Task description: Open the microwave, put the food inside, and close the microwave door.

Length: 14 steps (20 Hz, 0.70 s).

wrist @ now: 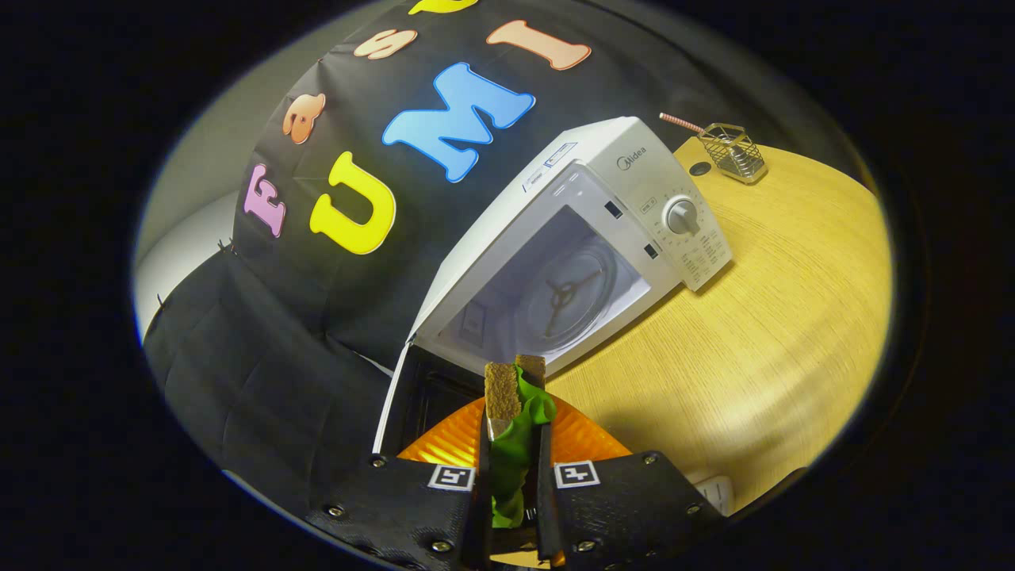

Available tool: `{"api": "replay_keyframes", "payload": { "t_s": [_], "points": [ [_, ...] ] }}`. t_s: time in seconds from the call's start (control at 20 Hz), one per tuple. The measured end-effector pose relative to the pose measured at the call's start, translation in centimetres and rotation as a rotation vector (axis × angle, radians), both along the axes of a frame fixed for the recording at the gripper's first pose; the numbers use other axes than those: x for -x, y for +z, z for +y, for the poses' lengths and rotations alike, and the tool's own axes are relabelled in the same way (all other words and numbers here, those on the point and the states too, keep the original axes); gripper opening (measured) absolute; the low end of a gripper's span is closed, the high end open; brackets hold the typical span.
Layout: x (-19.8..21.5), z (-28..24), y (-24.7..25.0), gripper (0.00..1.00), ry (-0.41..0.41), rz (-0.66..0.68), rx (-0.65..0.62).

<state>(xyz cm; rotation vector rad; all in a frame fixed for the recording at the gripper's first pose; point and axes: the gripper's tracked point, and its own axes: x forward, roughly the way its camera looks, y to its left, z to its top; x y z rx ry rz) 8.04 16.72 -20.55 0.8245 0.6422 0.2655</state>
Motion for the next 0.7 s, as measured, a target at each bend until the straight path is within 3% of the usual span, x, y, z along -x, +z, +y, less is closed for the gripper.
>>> {"api": "replay_keyframes", "payload": {
  "t_s": [0.7],
  "points": [
    [-10.5, 2.3, -2.8, 0.22, -0.177, -0.07, -0.082]
  ]
}}
